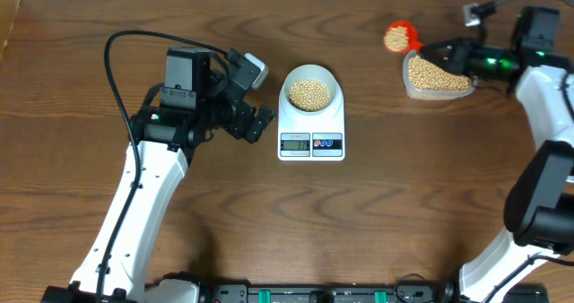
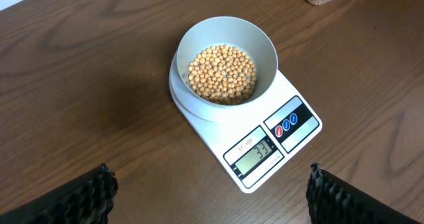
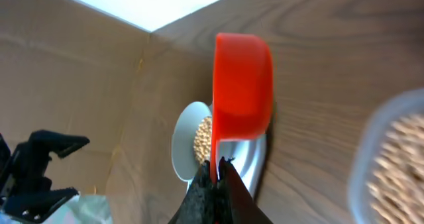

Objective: Scoop item into bowl and weigh 50g on scale
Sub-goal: 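Carry the filled red scoop with the right gripper over the bowl, then tilt the red scoop gradually to trickle soybeans into the bowl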

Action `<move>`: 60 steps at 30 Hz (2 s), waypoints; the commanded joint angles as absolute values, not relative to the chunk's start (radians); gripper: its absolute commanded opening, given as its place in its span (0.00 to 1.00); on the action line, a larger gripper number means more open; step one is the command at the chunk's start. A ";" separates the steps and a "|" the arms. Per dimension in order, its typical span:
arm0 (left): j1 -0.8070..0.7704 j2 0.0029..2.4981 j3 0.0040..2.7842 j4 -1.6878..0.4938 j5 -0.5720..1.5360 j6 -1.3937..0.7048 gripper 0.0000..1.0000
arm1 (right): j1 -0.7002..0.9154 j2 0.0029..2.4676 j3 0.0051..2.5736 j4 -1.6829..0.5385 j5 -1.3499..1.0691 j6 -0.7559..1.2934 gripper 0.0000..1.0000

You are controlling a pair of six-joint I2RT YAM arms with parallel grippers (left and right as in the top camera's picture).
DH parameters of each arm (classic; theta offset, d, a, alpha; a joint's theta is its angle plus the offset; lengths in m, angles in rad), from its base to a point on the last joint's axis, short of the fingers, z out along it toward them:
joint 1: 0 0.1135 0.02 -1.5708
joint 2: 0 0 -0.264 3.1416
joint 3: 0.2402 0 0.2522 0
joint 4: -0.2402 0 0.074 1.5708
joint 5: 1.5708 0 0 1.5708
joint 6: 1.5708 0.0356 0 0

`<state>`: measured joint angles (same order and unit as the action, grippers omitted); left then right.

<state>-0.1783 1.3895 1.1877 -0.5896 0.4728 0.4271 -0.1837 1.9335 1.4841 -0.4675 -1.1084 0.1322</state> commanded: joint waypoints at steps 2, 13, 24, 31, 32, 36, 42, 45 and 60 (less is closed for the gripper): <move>-0.176 1.388 1.184 -0.591 0.486 0.445 0.94 | -0.097 1.941 1.484 -0.402 -1.144 0.182 0.01; -0.176 1.388 1.184 -0.591 0.486 0.445 0.94 | 0.037 1.941 1.484 -0.351 -1.143 0.186 0.01; -0.176 1.388 1.184 -0.591 0.486 0.445 0.94 | 0.089 1.941 1.484 -0.363 -1.143 0.186 0.01; -0.176 1.388 1.184 -0.591 0.486 0.445 0.94 | 0.109 1.941 1.484 -0.368 -1.127 0.178 0.01; -0.176 1.388 1.184 -0.591 0.486 0.445 0.94 | 0.112 1.941 1.484 -0.368 -1.126 0.178 0.01; -0.176 1.388 1.184 -0.591 0.486 0.445 0.94 | 0.124 1.941 1.484 -0.376 -1.105 0.159 0.01; -0.176 1.388 1.184 -0.591 0.486 0.445 0.94 | 0.133 1.941 1.484 -0.457 -0.976 0.088 0.01; -0.176 1.388 1.184 -0.591 0.486 0.445 0.94 | 0.139 1.941 1.484 -0.477 -0.948 0.050 0.01; -0.176 1.388 1.184 -0.591 0.486 0.445 0.94 | 0.239 1.941 1.484 -0.520 -0.705 -0.108 0.01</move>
<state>-0.1783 1.3895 1.1877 -0.5907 0.4728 0.4271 0.2344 1.9350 1.4841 -0.5198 -0.7391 -0.0544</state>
